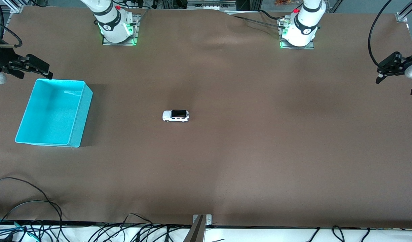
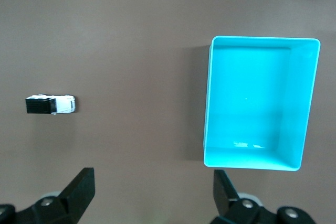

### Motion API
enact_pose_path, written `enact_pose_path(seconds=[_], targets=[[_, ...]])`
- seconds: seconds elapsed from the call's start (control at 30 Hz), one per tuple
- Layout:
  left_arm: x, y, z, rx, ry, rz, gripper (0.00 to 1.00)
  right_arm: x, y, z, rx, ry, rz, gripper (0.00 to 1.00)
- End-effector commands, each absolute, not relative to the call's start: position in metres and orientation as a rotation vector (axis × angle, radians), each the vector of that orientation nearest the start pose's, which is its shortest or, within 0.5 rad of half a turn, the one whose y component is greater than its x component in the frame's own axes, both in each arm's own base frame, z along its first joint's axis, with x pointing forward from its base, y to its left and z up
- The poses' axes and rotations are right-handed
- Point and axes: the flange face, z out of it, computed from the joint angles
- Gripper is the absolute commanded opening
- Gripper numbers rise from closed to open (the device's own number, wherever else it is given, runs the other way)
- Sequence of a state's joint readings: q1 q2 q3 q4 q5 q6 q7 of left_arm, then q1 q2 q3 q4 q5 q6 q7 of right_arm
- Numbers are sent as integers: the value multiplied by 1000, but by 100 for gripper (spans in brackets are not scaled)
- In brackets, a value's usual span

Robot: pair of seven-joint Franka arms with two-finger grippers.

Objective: Wind and store white jeep toy

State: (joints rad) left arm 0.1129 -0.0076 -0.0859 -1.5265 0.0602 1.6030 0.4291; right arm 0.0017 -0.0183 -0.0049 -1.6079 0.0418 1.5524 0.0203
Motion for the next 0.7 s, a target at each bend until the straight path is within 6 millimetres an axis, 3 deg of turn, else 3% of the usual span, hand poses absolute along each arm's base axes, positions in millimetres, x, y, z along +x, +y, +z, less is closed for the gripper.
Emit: enact_pose_path(seconds=[0.0,0.17,0.33,0.67], targets=[[546,12,667,-3015,515,-111,100,547,7,623,-3081,17,55,100],[539,-18,670,-3074,362,-56,100,548,5,621,-3081,36,58,100],[544,-36,661,-3087,399,-31,100,547,4,621,-3089,44,63,100],[556,-44,650,-3078,423,-2,100,546,1,621,-3090,36,67,100]])
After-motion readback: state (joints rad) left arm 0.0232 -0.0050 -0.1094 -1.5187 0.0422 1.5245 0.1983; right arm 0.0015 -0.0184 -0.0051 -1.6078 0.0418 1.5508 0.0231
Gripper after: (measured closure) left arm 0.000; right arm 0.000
